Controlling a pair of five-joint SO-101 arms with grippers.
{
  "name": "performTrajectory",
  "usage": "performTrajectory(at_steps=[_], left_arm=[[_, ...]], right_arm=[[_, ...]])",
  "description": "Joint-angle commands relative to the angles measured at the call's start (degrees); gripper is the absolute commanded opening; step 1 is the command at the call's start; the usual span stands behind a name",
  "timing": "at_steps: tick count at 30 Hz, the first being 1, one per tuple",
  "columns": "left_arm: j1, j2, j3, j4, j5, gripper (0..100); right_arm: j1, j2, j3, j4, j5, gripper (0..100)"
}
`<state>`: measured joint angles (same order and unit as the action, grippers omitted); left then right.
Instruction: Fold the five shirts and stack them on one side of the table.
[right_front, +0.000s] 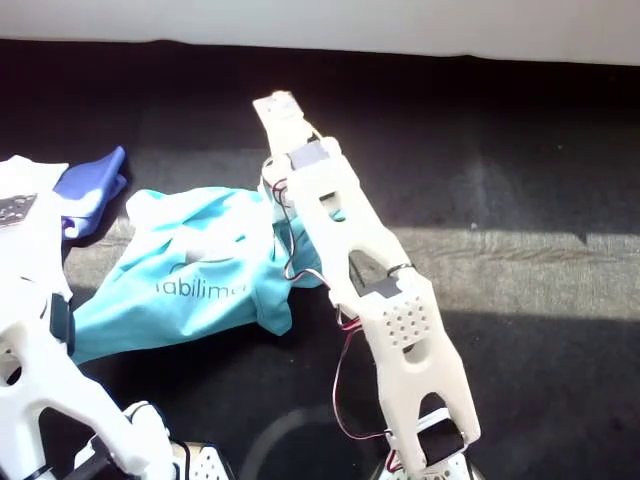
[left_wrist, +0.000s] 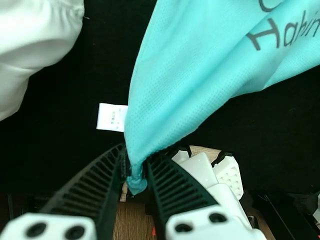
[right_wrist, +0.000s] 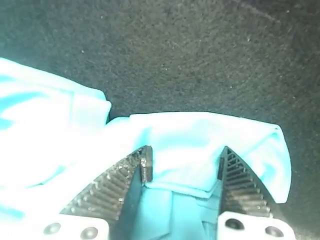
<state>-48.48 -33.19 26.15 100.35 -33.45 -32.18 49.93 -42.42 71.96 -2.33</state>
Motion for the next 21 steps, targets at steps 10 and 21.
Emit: performTrajectory(at_steps=[10, 21], left_arm=[[4.70, -1.45, -0.66, -3.69, 2.99, 1], [29.23, -0.48, -18.95, -11.25, 23.30, 1]], right_arm=[[5.67, 2.07, -14.64, 11.03, -0.09, 0.6], [21.93, -9.54, -38.37, 29.23, 4.92, 0.6]])
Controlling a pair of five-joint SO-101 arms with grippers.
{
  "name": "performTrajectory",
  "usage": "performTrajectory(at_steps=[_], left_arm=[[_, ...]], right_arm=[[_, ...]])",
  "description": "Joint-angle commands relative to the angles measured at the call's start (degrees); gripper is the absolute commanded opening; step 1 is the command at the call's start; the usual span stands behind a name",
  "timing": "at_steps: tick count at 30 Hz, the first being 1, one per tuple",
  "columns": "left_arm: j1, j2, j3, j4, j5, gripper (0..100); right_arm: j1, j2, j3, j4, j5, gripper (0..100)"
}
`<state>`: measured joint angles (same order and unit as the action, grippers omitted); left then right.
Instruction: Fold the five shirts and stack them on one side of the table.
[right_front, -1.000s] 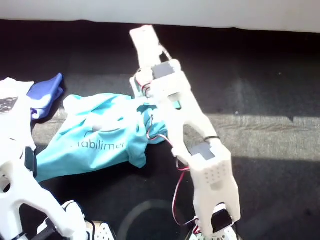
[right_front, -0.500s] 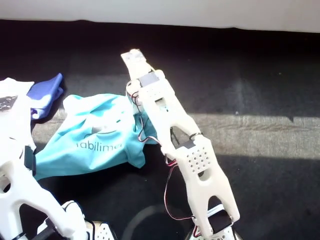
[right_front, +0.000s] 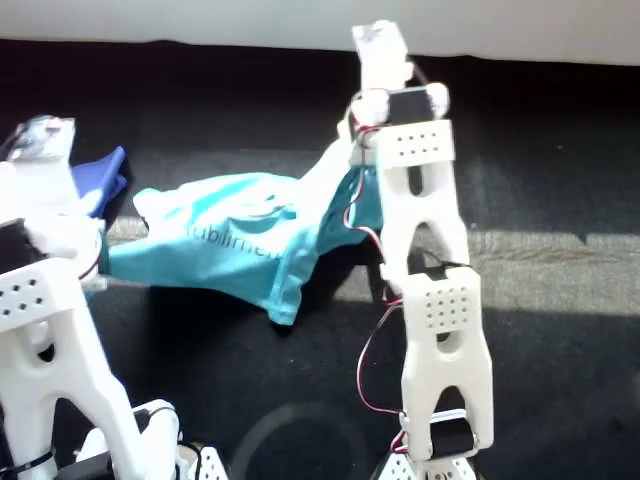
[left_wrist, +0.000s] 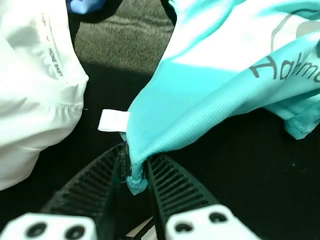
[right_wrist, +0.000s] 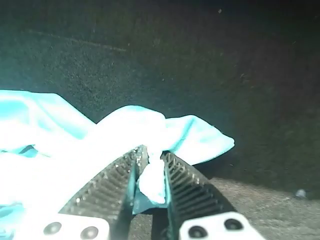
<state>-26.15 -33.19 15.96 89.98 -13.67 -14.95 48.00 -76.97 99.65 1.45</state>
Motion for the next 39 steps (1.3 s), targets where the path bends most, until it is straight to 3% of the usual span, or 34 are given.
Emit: performTrajectory(at_steps=[1, 6, 12, 16, 22, 27, 32, 39], left_arm=[[8.40, 0.57, -11.91, -0.79, 4.31, 1], [12.00, 13.76, -25.98, 3.60, 5.71, 1], [14.99, 31.52, -42.59, 11.34, 5.71, 1], [16.92, 31.78, -40.75, 11.34, 5.54, 1], [17.71, 31.78, -24.22, 11.34, 5.19, 1], [11.91, 31.78, -13.76, 11.34, 1.93, 1], [3.56, 31.78, -8.22, 11.34, -1.93, 1], [-7.52, 31.52, -7.34, 11.34, -8.35, 1]], right_arm=[[6.29, -9.45, -3.65, 1.54, 1.32, 0.6], [13.32, -23.60, 7.78, 1.54, 1.49, 0.6], [14.81, -48.31, 40.75, 1.36, 4.75, 0.6], [14.55, -61.76, 64.04, 0.57, 4.48, 0.6], [14.20, -77.93, 98.51, -8.31, 4.75, 0.6], [6.64, -89.19, 118.73, -13.85, 12.04, 0.6], [1.10, -97.36, 126.11, -14.37, 17.14, 1.1], [-0.57, -102.46, 121.19, -9.80, 17.14, 28.9]])
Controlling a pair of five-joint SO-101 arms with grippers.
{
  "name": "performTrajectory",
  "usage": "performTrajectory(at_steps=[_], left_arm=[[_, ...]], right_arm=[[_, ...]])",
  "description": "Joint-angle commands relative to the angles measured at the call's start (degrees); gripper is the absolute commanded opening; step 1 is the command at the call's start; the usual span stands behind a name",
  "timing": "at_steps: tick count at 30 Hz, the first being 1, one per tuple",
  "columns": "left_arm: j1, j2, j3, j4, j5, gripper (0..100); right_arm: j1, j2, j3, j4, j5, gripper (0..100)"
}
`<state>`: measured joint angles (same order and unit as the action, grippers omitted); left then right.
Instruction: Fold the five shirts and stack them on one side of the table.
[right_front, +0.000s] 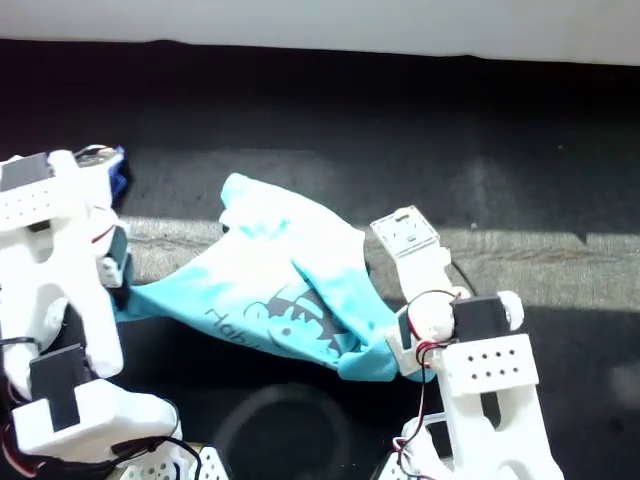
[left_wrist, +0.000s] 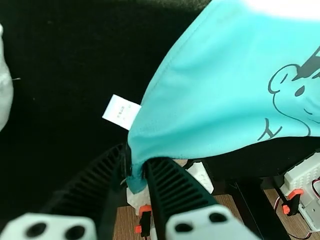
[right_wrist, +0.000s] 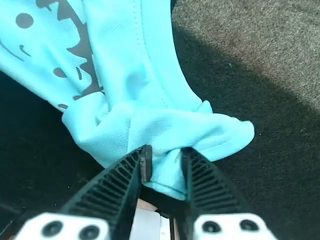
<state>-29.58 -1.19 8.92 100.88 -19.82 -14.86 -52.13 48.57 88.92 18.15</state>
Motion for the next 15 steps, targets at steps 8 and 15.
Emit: performTrajectory(at_steps=[8, 15], left_arm=[[-11.21, -12.44, 1.10, 0.44, -13.36, 1], [-11.47, -20.44, 7.52, 0.44, -17.67, 1]], right_arm=[[-0.48, 0.13, -26.15, -4.00, -5.71, 28.1], [-8.57, 30.90, -44.18, -11.74, -17.41, 28.1]])
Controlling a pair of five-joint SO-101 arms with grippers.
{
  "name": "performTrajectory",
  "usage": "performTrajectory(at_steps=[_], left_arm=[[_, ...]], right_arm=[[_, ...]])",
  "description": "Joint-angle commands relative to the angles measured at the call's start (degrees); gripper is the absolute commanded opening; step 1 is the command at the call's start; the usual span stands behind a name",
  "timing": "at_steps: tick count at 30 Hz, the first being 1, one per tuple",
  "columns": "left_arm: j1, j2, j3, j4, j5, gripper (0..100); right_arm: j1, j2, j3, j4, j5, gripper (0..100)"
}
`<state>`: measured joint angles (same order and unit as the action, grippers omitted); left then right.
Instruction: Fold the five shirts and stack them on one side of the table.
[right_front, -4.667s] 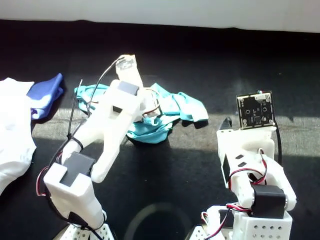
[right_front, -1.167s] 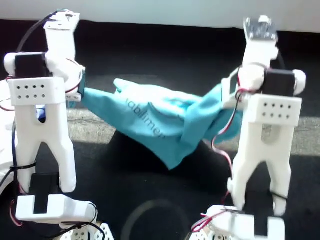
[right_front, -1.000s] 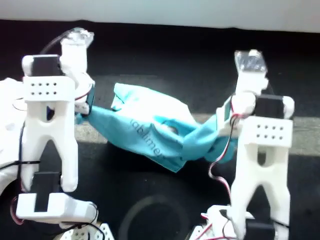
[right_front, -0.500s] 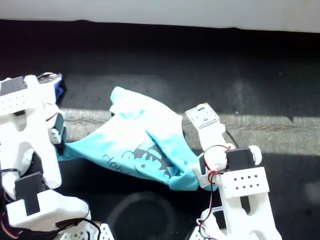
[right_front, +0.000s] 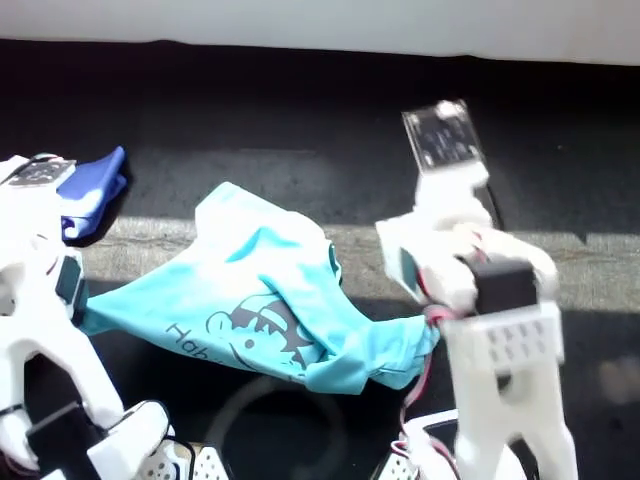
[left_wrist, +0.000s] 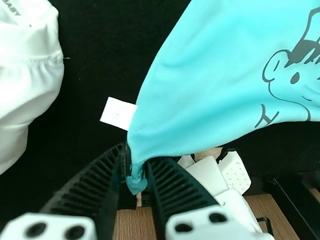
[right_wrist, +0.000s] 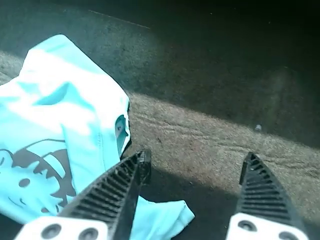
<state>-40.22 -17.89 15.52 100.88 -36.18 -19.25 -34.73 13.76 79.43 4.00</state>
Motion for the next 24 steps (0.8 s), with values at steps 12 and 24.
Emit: performTrajectory(at_steps=[12, 24], left_arm=[[-12.26, -9.10, 1.36, 0.44, -2.29, 1], [-20.26, -9.10, -0.13, 0.44, -6.15, 1]], right_arm=[[-15.96, 64.31, -47.34, -12.53, -3.87, 28.1], [-24.13, 94.81, -80.04, -11.91, -3.87, 28.1]])
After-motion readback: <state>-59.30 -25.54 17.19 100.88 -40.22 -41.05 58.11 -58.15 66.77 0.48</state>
